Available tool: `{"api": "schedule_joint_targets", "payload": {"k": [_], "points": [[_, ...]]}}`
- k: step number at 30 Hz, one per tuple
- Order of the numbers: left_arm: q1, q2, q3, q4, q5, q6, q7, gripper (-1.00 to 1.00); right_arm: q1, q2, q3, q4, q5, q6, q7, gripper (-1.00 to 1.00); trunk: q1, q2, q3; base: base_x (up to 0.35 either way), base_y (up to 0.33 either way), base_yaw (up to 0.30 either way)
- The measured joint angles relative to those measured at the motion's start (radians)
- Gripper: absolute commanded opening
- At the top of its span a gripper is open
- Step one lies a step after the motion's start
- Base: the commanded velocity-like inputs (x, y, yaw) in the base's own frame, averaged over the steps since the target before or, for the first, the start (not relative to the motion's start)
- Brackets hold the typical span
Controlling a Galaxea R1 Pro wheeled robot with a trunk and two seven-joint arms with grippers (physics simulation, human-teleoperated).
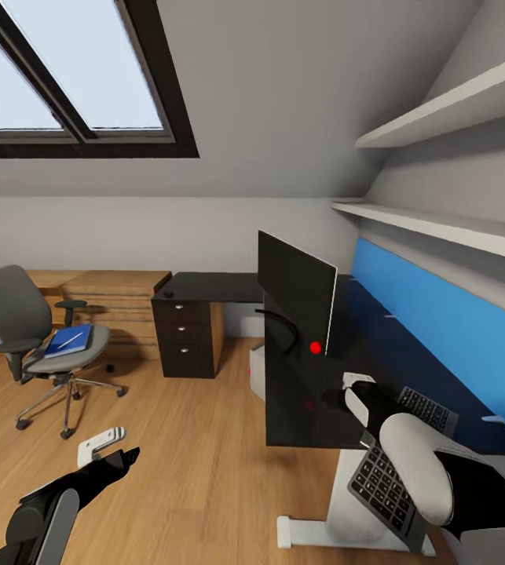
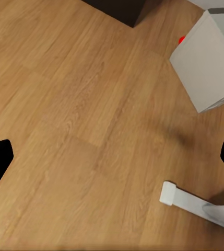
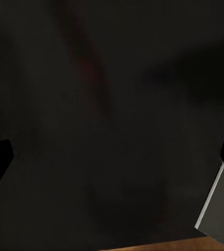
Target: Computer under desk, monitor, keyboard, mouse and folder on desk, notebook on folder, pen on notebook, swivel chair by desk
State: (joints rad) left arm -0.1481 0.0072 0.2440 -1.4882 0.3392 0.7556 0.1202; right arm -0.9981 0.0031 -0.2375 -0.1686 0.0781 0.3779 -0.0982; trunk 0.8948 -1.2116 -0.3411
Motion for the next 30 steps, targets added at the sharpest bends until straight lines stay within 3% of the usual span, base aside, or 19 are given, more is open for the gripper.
{"api": "schedule_joint_targets", "payload": {"k": [7, 12, 17, 19, 20, 24, 30], "points": [[0.0, 0.0, 0.0, 0.004, 0.0, 0.0, 0.001, 1.0, 0.002, 0.022, -0.001, -0.056, 0.002, 0.006, 0.0, 1.0, -0.027, 0.049, 0.022, 0.0, 0.0, 0.0], [0.0, -0.001, 0.0, 0.005, 0.0, 0.0, 0.0, 1.0, 0.013, 0.031, -0.002, -0.139, 0.002, 0.051, -0.001, 1.0, -0.046, 0.084, 0.038, 0.0, 0.0, 0.0], [0.0, -0.001, 0.001, 0.005, 0.0, -0.001, 0.0, 1.0, 0.052, 0.033, -0.002, -0.248, 0.001, 0.12, -0.002, 1.0, -0.046, 0.084, 0.038, 0.0, 0.0, 0.0], [0.0, 0.0, 0.001, 0.004, -0.001, -0.001, -0.001, 1.0, 0.104, 0.036, -0.002, -0.369, 0.0, 0.173, -0.003, 1.0, -0.046, 0.084, 0.038, 0.0, 0.0, 0.0], [0.0, 0.0, 0.002, 0.004, -0.001, -0.001, -0.001, 1.0, 0.193, 0.053, -0.004, -0.558, 0.002, 0.248, -0.005, 1.0, -0.046, 0.084, 0.038, 0.0, 0.0, 0.0], [0.0, -0.001, 0.001, 0.004, -0.002, -0.002, -0.001, 1.0, 0.313, 0.083, -0.006, -0.804, 0.001, 0.334, -0.007, 1.0, -0.046, 0.084, 0.038, 0.0, 0.0, 0.0], [0.0, -0.001, 0.0, 0.004, -0.002, -0.002, -0.002, 1.0, 0.376, 0.099, -0.006, -0.93, -0.001, 0.392, -0.007, 1.0, -0.046, 0.084, 0.038, 0.0, 0.0, 0.0]]}}
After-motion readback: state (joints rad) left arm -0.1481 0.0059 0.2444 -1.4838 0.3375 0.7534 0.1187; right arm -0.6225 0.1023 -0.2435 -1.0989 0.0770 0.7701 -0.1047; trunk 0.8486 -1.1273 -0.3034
